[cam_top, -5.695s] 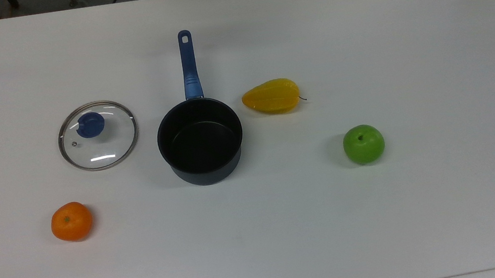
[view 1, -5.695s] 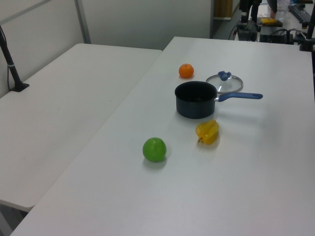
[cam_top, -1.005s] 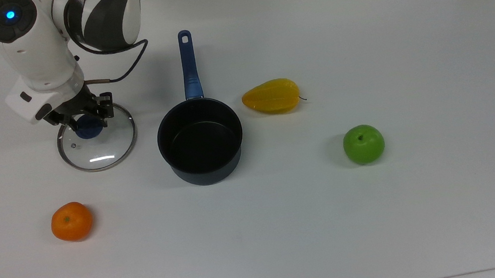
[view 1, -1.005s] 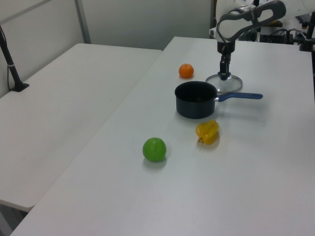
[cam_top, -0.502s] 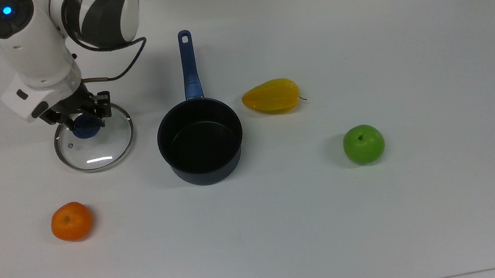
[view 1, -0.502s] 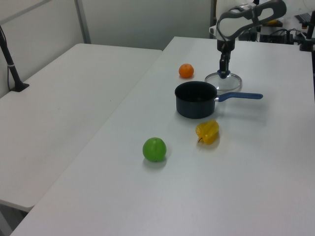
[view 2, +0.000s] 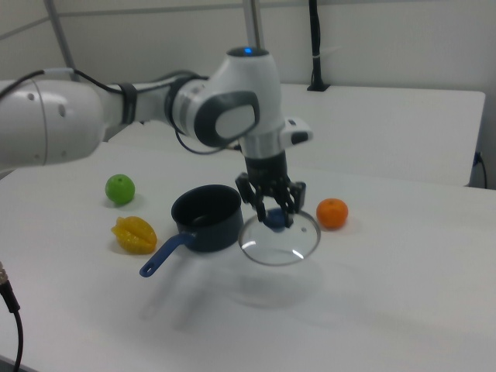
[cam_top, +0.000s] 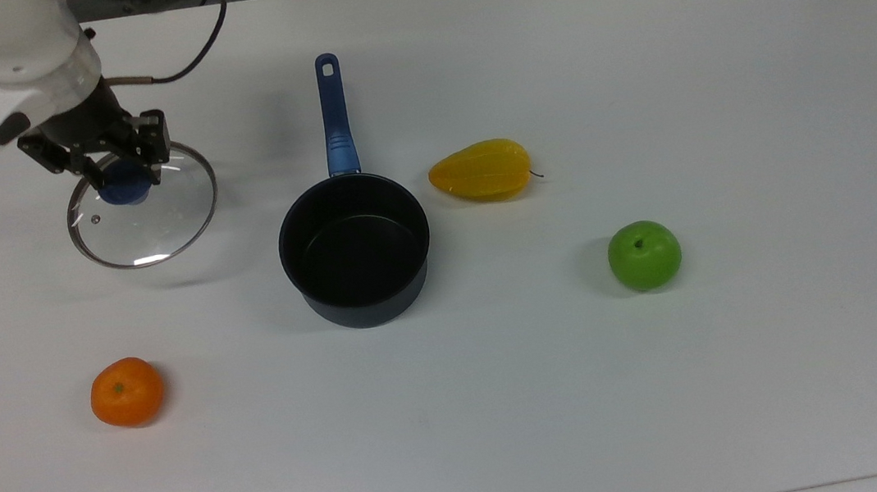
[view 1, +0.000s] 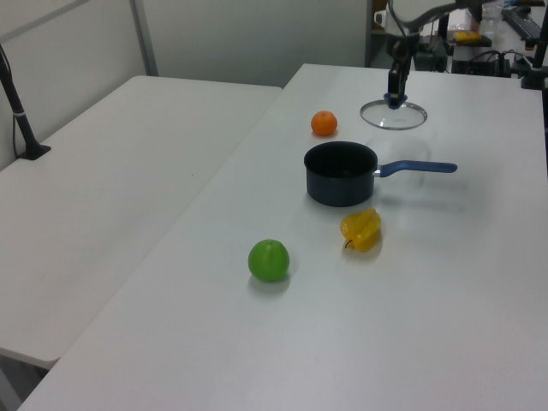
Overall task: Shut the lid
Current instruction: 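Carry the glass lid over the saucepan opening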
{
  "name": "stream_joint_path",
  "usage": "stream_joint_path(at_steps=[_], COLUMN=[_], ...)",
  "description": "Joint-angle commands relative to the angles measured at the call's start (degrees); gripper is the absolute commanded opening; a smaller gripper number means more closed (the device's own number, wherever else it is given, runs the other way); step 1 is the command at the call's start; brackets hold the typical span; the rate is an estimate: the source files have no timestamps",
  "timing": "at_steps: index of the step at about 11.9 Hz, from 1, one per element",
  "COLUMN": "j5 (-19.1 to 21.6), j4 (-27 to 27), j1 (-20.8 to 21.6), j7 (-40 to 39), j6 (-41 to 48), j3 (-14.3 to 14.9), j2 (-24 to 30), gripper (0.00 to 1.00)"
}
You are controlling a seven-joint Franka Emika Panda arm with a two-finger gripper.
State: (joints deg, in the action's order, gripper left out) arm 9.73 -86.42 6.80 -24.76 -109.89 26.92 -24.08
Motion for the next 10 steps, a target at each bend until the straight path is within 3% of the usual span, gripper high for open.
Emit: stream_joint_path(at_steps=[1,10], j5=[0.91,0.21], j4=[4.23,6.35], j1=[2.77,17.27], j7=[4.89,16.76], j6=[4.68,8.47], j3=[0.41,0.33], j2=[1.32,1.85], gripper=[0.32,0.32])
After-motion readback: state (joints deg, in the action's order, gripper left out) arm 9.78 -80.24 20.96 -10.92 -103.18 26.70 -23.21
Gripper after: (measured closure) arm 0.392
